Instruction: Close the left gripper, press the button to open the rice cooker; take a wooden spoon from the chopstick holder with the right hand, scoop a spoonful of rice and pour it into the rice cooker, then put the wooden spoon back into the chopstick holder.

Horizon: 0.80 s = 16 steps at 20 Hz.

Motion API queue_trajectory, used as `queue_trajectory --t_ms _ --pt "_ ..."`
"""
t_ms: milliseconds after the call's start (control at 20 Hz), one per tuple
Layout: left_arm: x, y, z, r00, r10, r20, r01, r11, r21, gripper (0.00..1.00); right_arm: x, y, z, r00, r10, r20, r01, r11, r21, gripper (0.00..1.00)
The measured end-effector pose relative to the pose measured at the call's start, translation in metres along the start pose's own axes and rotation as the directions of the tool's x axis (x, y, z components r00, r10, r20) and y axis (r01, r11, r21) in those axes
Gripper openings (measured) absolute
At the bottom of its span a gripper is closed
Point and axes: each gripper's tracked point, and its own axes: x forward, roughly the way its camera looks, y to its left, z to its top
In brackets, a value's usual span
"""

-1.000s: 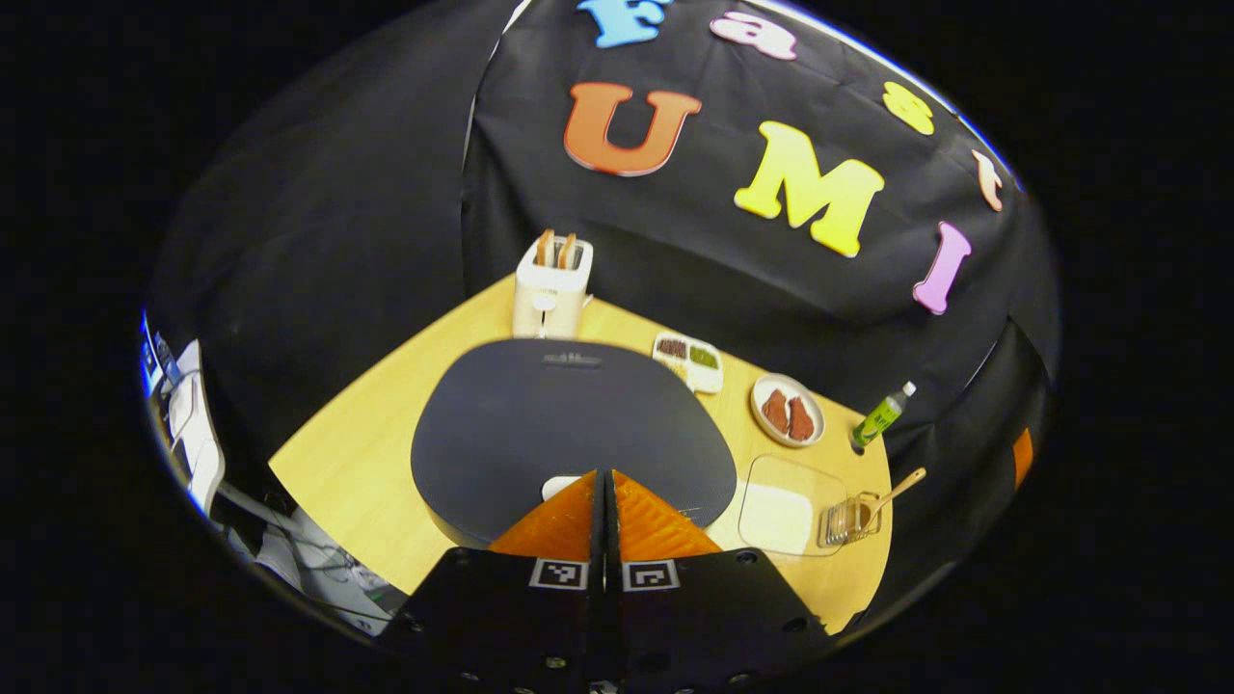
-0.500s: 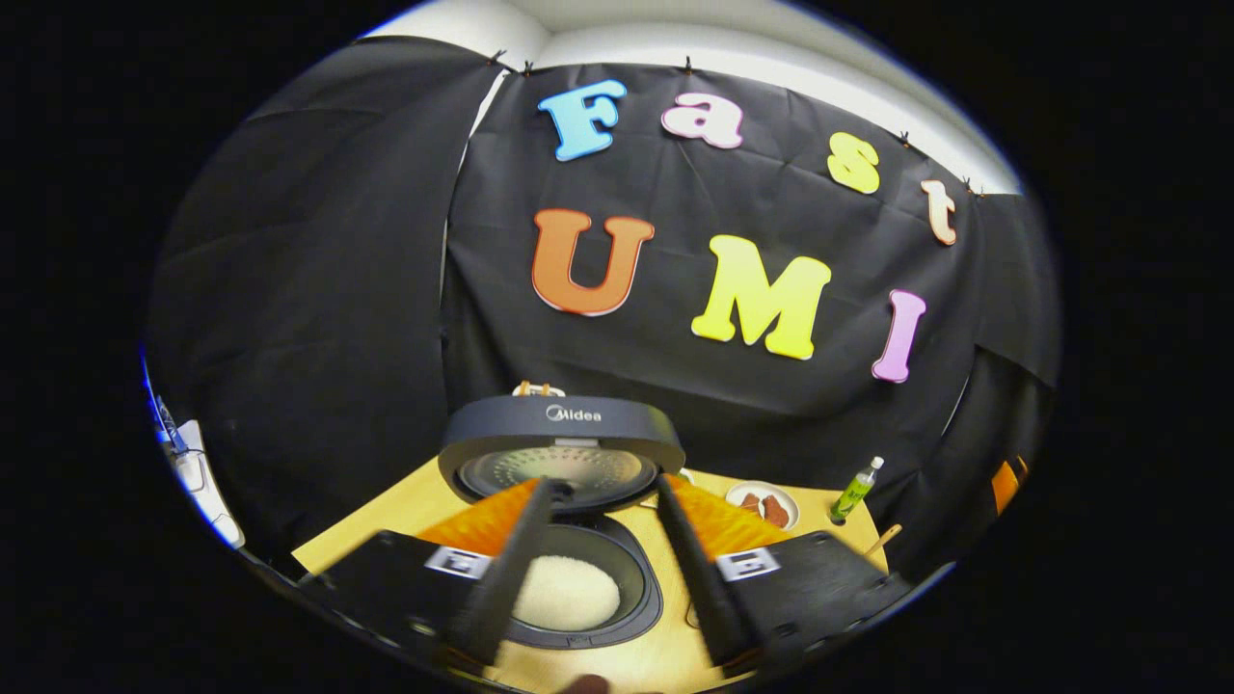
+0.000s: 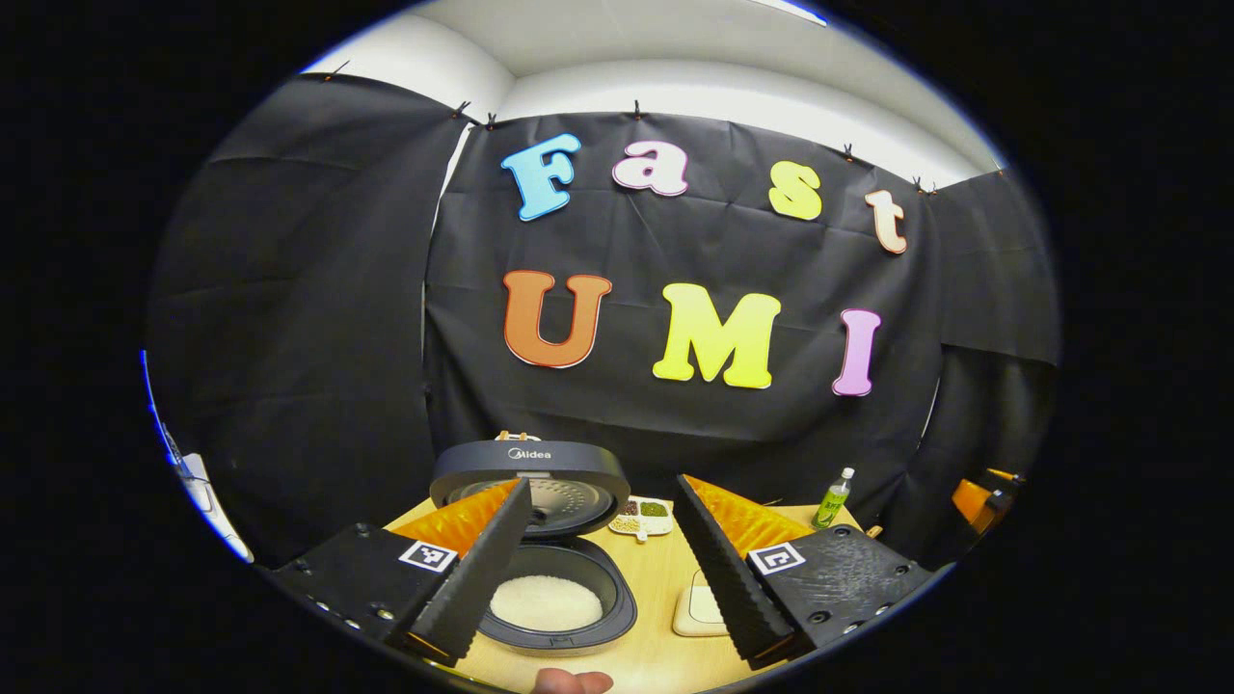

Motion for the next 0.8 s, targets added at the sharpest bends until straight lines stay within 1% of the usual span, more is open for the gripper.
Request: queue_trajectory --t_ms 150,300,450,550,650,800 --pt "-0.015 -0.007 0.009 0.999 0.001 0.04 -0.001 1.0 0.0 0.95 0.019 -0.012 -0.026 0.998 -0.005 -0.065 0.007 0.999 0.037 1.0" --pt "-0.026 -0.013 0.004 0.998 0.012 0.062 -0.013 1.0 0.017 0.94 0.047 -0.016 -0.056 0.991 0.017 -0.135 -0.009 0.998 0.061 1.0" --pt "-0.03 -0.018 0.004 0.997 0.019 0.076 -0.022 0.999 0.042 0.94 0.078 -0.021 -0.089 0.977 0.046 -0.209 -0.029 0.996 0.085 1.0" --pt "-0.034 -0.022 0.004 0.996 0.025 0.08 -0.028 0.999 0.037 0.95 0.099 -0.027 -0.11 0.967 0.048 -0.25 -0.026 0.996 0.091 1.0" --pt "-0.033 -0.021 0.001 0.996 0.045 0.071 -0.047 0.998 0.031 0.94 0.118 -0.031 -0.131 0.954 0.067 -0.292 -0.033 0.992 0.122 1.0" --pt "-0.031 -0.02 -0.008 0.996 0.078 0.048 -0.08 0.996 0.036 0.94 0.144 -0.045 -0.17 0.933 0.063 -0.356 -0.008 0.988 0.154 1.0"
